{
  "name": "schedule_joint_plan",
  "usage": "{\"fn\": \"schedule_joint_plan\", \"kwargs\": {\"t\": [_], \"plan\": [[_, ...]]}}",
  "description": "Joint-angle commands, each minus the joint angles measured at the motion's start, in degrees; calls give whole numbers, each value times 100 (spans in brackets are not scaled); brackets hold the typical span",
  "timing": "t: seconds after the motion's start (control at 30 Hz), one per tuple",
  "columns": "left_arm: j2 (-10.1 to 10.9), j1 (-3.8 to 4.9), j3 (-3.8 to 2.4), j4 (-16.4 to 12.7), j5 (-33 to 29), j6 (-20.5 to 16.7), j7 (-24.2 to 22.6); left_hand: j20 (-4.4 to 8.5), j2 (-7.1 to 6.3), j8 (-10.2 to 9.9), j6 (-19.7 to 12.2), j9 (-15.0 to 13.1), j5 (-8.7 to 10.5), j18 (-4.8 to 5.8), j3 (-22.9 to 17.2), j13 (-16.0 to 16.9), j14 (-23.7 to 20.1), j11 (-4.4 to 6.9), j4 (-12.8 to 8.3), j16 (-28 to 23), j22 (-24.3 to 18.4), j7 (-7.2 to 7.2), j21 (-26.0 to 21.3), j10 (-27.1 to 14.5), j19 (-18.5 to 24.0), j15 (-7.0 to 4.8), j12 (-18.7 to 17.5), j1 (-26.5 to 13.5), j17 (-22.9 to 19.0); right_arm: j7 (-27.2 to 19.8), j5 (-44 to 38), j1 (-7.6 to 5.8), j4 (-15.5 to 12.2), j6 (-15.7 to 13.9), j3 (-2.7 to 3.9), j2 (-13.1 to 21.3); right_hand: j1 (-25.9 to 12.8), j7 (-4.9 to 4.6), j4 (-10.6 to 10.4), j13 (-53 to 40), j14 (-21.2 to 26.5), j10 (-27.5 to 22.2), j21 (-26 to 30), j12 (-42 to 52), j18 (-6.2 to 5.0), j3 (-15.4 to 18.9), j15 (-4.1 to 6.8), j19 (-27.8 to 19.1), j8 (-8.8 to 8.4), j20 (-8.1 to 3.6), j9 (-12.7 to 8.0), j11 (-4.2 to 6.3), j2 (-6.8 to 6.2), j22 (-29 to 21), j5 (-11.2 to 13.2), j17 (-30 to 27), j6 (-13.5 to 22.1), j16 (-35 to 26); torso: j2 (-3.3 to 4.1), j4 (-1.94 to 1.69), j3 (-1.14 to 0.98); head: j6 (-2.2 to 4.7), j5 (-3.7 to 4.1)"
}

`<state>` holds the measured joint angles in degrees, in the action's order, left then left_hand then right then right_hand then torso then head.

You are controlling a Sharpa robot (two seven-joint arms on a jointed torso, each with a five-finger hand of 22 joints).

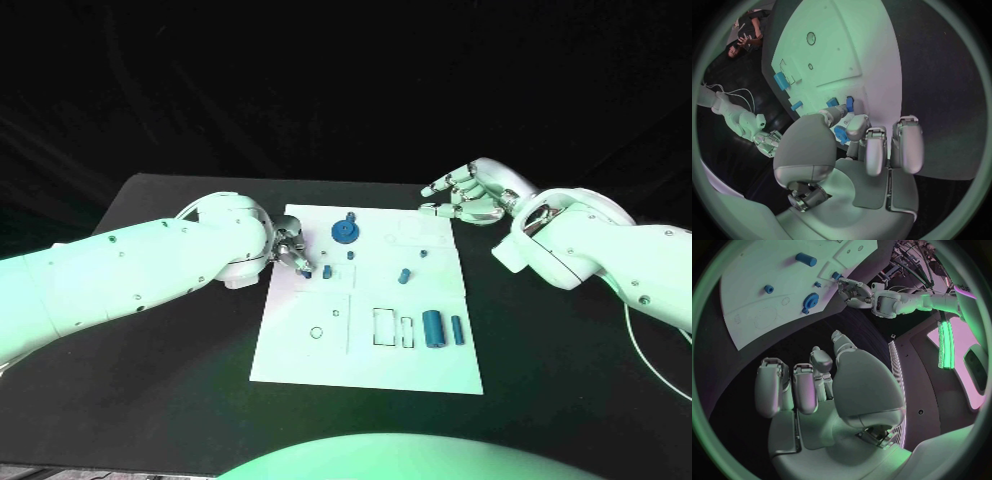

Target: Assemble the parts on the task board

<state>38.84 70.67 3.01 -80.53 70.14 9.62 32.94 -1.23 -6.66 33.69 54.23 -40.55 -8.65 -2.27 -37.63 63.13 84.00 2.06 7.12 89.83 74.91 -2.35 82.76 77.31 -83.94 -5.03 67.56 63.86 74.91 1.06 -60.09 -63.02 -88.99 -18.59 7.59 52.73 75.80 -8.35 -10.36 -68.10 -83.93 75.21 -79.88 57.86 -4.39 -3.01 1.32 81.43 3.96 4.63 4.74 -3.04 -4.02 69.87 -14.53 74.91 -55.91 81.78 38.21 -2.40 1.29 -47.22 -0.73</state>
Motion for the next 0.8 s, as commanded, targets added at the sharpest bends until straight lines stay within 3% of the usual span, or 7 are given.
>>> {"fn": "schedule_joint_plan", "kwargs": {"t": [0.03,0.8], "plan": [[-46,-38,29,22,-124,350,215,30,-1,-22,142,13,2,1,37,22,600,27,50,17,627,83,-27,41,-244,-38,19,-87,1509,-14,-3,4,2,89,-1,-7,11,16,3,-1,-330,-26,26,20,31,31,0,-19,18,1,-6,-6,47,-10,-37,240,-34,-36,1,-1,2,-7,17],[-89,-36,29,132,29,398,360,62,-78,6,301,47,11,12,532,100,600,70,288,17,674,133,-3,122,-268,-74,100,-528,1509,-15,4,5,-3,85,-6,-3,2,16,-7,5,-328,-30,31,13,29,39,0,-23,18,0,-5,-6,53,-19,-40,226,-37,-47,-3,-8,7,-22,25]]}}
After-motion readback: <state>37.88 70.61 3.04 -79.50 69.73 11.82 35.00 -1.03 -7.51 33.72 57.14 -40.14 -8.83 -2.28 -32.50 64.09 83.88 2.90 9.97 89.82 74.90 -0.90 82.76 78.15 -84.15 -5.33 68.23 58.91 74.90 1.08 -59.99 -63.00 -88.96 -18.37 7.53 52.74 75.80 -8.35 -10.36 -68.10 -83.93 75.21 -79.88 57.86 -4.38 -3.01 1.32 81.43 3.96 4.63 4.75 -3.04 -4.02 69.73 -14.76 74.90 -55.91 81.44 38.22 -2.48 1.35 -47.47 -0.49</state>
